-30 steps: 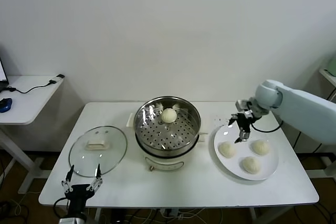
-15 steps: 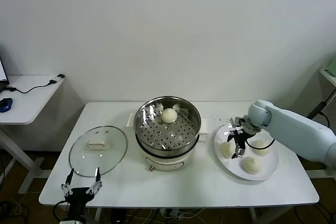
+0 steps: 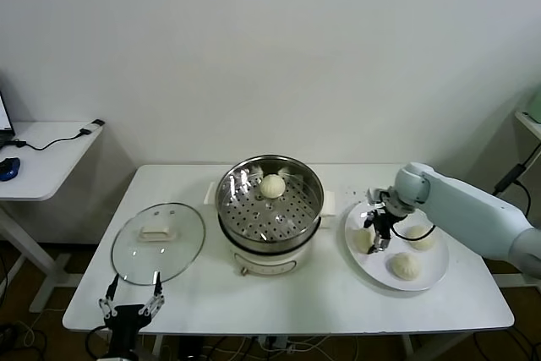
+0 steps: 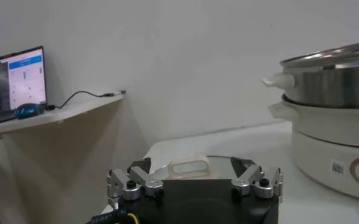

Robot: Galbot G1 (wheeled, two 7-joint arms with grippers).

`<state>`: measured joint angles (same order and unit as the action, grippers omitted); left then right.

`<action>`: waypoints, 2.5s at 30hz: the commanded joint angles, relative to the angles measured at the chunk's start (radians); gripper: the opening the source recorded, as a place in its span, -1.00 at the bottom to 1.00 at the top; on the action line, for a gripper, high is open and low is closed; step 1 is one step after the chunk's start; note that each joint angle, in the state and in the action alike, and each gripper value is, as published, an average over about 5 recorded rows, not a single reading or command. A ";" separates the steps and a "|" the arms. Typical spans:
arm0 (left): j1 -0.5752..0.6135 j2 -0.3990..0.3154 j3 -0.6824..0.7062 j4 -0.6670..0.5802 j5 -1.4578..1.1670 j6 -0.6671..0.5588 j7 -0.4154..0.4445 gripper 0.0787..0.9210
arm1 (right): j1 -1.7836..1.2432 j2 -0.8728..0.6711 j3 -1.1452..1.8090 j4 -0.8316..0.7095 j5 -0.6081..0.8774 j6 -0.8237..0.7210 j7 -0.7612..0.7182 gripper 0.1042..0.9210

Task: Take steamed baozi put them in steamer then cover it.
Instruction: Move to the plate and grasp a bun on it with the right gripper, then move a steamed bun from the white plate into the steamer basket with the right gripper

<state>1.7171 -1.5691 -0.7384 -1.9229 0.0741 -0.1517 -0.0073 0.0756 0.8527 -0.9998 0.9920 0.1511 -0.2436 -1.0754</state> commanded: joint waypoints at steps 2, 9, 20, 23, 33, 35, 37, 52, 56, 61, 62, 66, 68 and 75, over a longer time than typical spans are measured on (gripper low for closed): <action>0.008 0.004 -0.002 0.000 -0.002 -0.003 0.000 0.77 | 0.065 0.001 -0.025 -0.008 0.045 0.002 -0.007 0.38; 0.016 0.007 -0.001 -0.009 -0.005 -0.003 0.003 0.77 | 0.385 0.007 -0.228 -0.013 0.257 0.023 -0.026 0.37; 0.020 0.006 0.018 -0.028 -0.005 0.001 0.007 0.77 | 0.781 0.212 -0.500 -0.016 0.614 -0.009 -0.031 0.39; 0.028 0.006 0.023 -0.035 -0.008 -0.002 0.008 0.77 | 0.781 0.291 -0.507 0.009 0.690 -0.041 -0.001 0.39; 0.063 0.016 0.031 -0.051 -0.010 -0.017 0.022 0.77 | 0.686 0.531 -0.513 0.001 0.743 -0.092 0.069 0.39; 0.065 0.017 0.029 -0.051 -0.011 -0.019 0.021 0.77 | 0.661 0.558 -0.521 0.001 0.743 -0.099 0.080 0.39; 0.066 0.018 0.027 -0.052 -0.012 -0.020 0.021 0.77 | 0.638 0.577 -0.528 0.001 0.742 -0.106 0.092 0.39; 0.067 0.018 0.016 -0.058 -0.012 -0.014 0.029 0.77 | 0.496 0.651 -0.586 -0.040 0.712 -0.121 0.139 0.39; 0.063 0.016 0.016 -0.053 -0.012 -0.013 0.028 0.77 | 0.482 0.654 -0.588 -0.050 0.695 -0.119 0.142 0.39; 0.059 0.015 0.017 -0.048 -0.011 -0.012 0.027 0.77 | 0.467 0.652 -0.587 -0.056 0.685 -0.118 0.152 0.39; 0.058 0.015 0.017 -0.047 -0.011 -0.012 0.027 0.77 | 0.464 0.651 -0.586 -0.058 0.685 -0.118 0.154 0.40; 0.055 0.016 0.017 -0.045 -0.010 -0.011 0.027 0.77 | 0.461 0.654 -0.576 -0.065 0.685 -0.122 0.158 0.48; 0.053 0.015 0.017 -0.045 -0.009 -0.010 0.027 0.77 | 0.466 0.652 -0.566 -0.065 0.686 -0.125 0.157 0.60; 0.055 0.017 0.016 -0.045 -0.008 -0.010 0.024 0.77 | 0.588 0.559 -0.559 -0.003 0.692 -0.098 0.092 0.76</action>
<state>1.7706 -1.5534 -0.7218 -1.9680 0.0666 -0.1614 0.0184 0.5814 1.4724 -1.5621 0.9497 0.8432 -0.3568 -0.9406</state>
